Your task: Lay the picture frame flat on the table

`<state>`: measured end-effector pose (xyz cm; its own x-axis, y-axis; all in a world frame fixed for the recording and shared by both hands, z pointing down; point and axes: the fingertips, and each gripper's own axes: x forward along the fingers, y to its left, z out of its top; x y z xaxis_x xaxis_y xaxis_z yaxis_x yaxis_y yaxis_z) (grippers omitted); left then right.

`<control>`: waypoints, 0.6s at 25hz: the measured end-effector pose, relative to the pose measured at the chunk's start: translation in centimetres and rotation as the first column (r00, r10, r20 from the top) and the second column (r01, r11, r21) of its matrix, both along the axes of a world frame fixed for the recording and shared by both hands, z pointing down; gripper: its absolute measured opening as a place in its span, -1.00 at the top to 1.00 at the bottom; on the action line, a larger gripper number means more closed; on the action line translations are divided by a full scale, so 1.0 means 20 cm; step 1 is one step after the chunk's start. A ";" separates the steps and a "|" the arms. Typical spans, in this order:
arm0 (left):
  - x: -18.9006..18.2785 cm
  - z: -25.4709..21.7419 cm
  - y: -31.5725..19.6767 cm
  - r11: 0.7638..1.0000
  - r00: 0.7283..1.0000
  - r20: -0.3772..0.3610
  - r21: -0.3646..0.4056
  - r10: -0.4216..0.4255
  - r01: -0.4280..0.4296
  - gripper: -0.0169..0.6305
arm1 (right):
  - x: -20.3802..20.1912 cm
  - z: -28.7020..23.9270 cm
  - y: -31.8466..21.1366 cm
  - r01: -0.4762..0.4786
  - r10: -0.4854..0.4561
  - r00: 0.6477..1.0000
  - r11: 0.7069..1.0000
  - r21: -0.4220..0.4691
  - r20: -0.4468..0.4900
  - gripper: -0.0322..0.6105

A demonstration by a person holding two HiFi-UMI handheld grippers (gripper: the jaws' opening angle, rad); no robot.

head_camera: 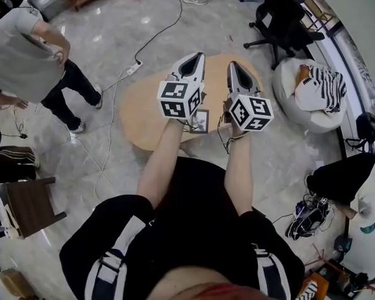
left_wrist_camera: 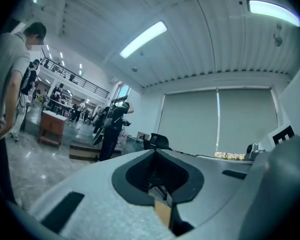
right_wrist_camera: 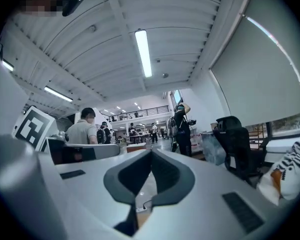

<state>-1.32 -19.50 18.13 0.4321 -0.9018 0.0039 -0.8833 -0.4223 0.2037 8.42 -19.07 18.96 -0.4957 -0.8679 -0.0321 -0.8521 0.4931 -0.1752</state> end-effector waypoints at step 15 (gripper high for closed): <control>-0.03 -0.02 -0.02 1.000 1.000 -0.002 0.005 -0.001 0.001 0.91 | -0.02 0.00 -0.03 0.001 -0.001 1.000 1.000 0.006 -0.016 0.87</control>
<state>-1.99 -19.98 17.71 0.4310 -0.9023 -0.0016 -0.8833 -0.4223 0.2036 8.04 -19.76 18.92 -0.4973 -0.8671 -0.0288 -0.8542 0.4952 -0.1583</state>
